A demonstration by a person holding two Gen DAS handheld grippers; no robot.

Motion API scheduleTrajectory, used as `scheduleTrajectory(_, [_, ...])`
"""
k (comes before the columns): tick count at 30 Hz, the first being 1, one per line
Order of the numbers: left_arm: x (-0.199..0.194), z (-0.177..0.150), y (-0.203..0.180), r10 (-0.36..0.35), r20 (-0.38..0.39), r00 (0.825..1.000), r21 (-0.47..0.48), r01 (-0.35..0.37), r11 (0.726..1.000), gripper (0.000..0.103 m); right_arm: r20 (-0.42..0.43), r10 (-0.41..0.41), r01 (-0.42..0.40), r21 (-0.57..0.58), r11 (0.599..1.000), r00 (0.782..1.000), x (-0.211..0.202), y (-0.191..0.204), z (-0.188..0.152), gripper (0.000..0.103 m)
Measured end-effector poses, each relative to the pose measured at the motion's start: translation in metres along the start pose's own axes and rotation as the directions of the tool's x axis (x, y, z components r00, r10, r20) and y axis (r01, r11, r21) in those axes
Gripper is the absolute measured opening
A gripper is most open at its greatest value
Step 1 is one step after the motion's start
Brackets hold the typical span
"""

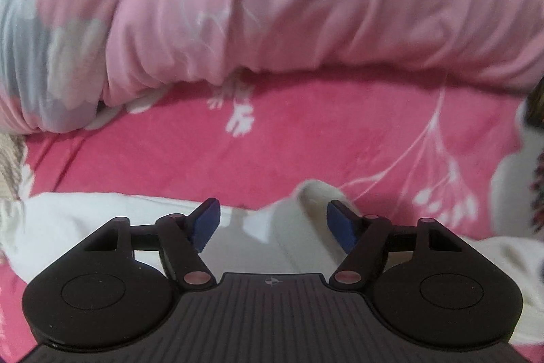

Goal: Fold clothes

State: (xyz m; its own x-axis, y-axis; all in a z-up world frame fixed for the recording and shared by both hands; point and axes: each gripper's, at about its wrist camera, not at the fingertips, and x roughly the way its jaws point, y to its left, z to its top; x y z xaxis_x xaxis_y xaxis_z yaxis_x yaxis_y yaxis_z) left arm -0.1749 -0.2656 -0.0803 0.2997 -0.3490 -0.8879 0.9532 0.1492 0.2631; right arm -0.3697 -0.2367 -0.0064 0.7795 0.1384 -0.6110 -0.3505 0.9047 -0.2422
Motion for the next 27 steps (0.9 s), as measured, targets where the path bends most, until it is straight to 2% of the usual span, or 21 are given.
scheduleTrajectory(3, [0.010, 0.004, 0.007, 0.028, -0.051, 0.998, -0.030, -0.029, 0.999, 0.061, -0.001, -0.002, 0.002, 0.005, 1.000, 1.000, -0.001, 0.000, -0.001, 0.006])
scheduleTrajectory(7, [0.019, 0.006, 0.014, 0.044, -0.081, 0.996, -0.068, -0.049, 0.996, 0.053, -0.002, -0.007, 0.007, 0.016, 1.000, 1.000, -0.001, -0.002, -0.001, 0.006])
scheduleTrajectory(10, [0.026, 0.007, 0.016, 0.073, -0.082, 0.994, -0.135, -0.084, 0.987, 0.051, -0.006, -0.004, 0.004, 0.019, 1.000, 1.000, 0.002, -0.002, 0.000, 0.006])
scheduleTrajectory(11, [0.026, 0.006, 0.016, 0.092, -0.075, 0.993, -0.161, -0.103, 0.982, 0.050, -0.011, -0.004, 0.004, 0.019, 1.000, 1.000, 0.003, -0.001, 0.000, 0.006])
scheduleTrajectory(13, [0.022, 0.005, 0.017, 0.154, -0.027, 0.988, -0.217, -0.156, 0.964, 0.031, -0.017, -0.003, 0.003, 0.020, 1.000, 1.000, 0.004, 0.000, 0.000, 0.006])
scheduleTrajectory(16, [-0.001, 0.000, 0.032, 0.248, 0.097, 0.964, -0.361, -0.198, 0.911, 0.024, -0.012, -0.022, 0.022, 0.034, 0.999, 1.000, 0.004, 0.000, 0.002, 0.006])
scheduleTrajectory(18, [-0.023, -0.006, 0.051, 0.312, 0.178, 0.933, -0.497, -0.189, 0.847, 0.019, -0.007, -0.045, 0.046, 0.048, 0.998, 0.999, 0.005, -0.003, 0.003, 0.006])
scheduleTrajectory(21, [-0.060, -0.020, 0.073, 0.429, 0.256, 0.866, -0.658, -0.169, 0.734, 0.012, 0.009, -0.091, 0.090, 0.078, 0.993, 0.996, 0.005, -0.009, 0.007, 0.006])
scheduleTrajectory(24, [-0.090, -0.033, 0.079, 0.537, 0.282, 0.795, -0.732, -0.184, 0.656, 0.004, 0.045, -0.145, 0.139, 0.116, 0.983, 0.988, 0.004, -0.017, 0.017, 0.006])
scheduleTrajectory(27, [-0.119, -0.048, 0.079, 0.622, 0.284, 0.730, -0.787, -0.193, 0.586, 0.003, 0.085, -0.191, 0.179, 0.126, 0.976, 0.978, 0.002, -0.019, 0.027, 0.006])
